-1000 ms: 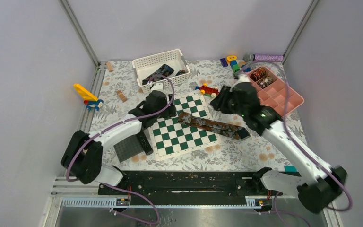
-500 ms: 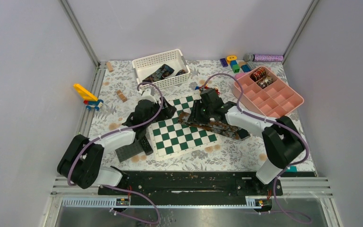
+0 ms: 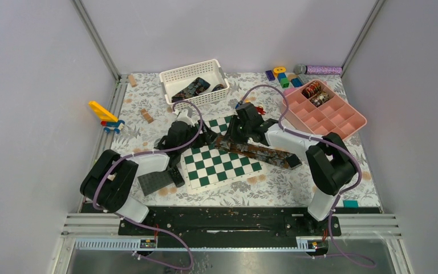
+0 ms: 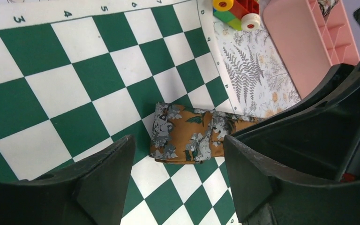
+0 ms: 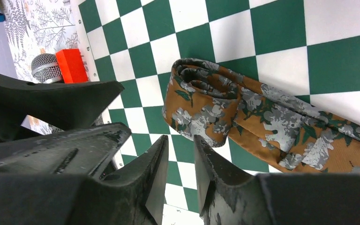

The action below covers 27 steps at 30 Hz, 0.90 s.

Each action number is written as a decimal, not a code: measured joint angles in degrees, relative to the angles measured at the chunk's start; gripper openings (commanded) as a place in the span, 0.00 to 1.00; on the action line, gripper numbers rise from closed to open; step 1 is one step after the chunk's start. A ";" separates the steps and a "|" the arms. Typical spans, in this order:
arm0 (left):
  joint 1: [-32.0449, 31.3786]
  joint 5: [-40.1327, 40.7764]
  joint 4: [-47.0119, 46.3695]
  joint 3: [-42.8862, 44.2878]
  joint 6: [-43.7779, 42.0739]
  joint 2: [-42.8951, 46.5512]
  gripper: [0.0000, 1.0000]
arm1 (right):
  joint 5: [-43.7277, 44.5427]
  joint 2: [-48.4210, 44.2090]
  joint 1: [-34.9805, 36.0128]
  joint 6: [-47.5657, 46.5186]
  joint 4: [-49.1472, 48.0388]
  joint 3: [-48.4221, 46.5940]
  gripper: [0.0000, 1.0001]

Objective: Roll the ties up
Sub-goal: Roll the tie at the center of the board.

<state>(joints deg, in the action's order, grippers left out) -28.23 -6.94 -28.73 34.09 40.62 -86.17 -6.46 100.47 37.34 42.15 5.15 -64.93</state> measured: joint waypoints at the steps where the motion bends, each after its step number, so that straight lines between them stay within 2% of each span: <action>1: 0.00 -0.20 -0.04 0.00 0.00 -0.48 0.69 | -0.02 0.26 0.00 0.09 -0.11 -0.20 0.33; 11: 0.00 -2.27 -3.17 0.00 0.42 -3.67 0.69 | 0.96 4.09 -0.59 1.73 -0.31 -0.92 0.28; 27: 0.00 -7.43 -7.41 0.07 1.44 -10.21 0.66 | 2.49 4.70 -2.49 2.69 -0.07 -0.76 0.28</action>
<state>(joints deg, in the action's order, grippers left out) -28.23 -14.37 -36.14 34.15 42.06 -96.38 -3.97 105.16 34.85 44.84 5.08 -65.69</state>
